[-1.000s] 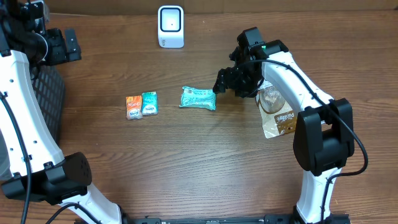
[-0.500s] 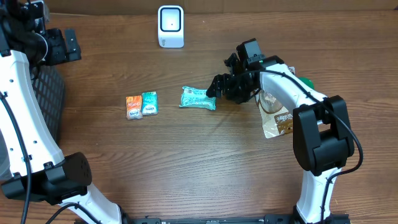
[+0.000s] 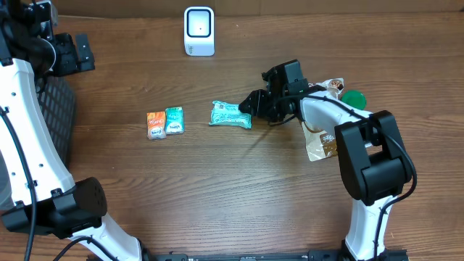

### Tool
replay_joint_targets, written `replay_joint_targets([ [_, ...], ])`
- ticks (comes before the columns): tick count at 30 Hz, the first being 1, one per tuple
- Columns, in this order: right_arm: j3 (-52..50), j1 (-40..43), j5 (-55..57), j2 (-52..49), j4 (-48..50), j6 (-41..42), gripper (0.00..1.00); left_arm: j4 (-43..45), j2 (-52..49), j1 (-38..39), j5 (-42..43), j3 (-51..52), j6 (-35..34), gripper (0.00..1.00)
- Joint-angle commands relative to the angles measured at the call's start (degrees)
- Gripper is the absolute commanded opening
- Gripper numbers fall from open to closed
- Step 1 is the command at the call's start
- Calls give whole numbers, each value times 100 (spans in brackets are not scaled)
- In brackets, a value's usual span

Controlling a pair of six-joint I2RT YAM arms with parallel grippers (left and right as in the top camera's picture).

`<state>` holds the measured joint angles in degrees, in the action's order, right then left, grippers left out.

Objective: Scan the item barcode

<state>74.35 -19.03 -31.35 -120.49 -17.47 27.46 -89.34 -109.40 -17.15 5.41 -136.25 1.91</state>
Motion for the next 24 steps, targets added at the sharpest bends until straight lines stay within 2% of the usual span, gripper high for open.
replay_joint_targets([
  [1,-216,-175,-17,50,127,413,48,0,94,-9,39,-111,87,100],
  [8,-229,-249,-26,-321,260,649,41,0,96,-9,39,-111,87,100],
  [12,-229,-216,-57,-442,254,667,18,0,96,-9,39,-111,87,100],
  [15,-227,-192,-229,-435,282,662,5,0,94,-9,39,-111,87,100],
  [19,-216,-85,-634,-372,278,654,4,0,96,-9,39,-111,87,100],
  [24,7,111,-883,44,-245,76,4,0,96,-9,39,-111,87,100],
])
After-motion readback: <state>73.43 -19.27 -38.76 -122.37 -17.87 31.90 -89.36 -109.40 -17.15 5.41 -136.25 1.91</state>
